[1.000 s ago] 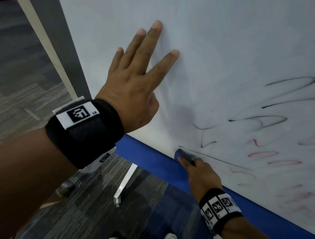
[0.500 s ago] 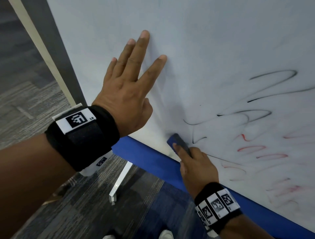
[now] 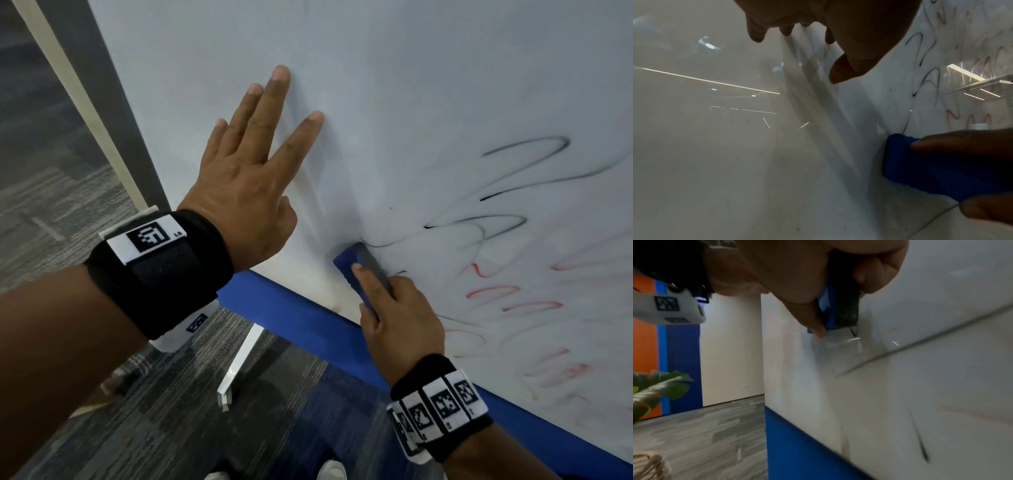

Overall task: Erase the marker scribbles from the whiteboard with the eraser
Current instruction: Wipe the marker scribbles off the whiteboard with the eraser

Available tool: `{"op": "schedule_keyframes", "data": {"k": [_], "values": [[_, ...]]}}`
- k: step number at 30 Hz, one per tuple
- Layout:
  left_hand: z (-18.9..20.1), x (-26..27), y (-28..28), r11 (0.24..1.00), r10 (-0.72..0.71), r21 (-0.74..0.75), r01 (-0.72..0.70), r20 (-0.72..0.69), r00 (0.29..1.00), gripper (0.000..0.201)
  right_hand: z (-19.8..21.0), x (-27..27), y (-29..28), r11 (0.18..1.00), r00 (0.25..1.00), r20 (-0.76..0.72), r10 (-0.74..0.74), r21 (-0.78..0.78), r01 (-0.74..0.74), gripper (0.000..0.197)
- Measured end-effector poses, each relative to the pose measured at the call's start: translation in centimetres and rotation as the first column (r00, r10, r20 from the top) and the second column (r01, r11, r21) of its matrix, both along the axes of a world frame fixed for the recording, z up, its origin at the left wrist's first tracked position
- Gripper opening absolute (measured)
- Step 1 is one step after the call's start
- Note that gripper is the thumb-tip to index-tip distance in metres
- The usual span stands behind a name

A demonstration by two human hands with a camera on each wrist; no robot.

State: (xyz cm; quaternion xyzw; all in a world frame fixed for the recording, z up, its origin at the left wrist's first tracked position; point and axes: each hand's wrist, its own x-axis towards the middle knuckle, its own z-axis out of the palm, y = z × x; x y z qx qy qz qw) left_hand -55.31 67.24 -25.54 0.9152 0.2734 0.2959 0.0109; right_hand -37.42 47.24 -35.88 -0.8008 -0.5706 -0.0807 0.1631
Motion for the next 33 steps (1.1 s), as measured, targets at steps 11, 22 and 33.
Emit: {"op": "schedule_keyframes", "data": {"k": [11,22,33], "values": [[-0.2,0.5,-0.2,1.000,0.015,-0.012,-0.015,0.005,1.000,0.095,7.1,0.9,0.3,0.988,0.999,-0.026,-0.031,0.149,0.034,0.080],[-0.6,0.7,0.0,1.000,0.007,0.006,-0.007,0.013,1.000,0.095,7.1,0.7,0.9,0.972,1.000,-0.020,-0.005,0.235,0.010,0.077],[-0.6,0.7,0.0,1.000,-0.001,0.002,0.001,0.019,1.000,0.092,6.4,1.4,-0.1,0.929,0.999,0.024,-0.036,0.369,0.024,0.074]]}}
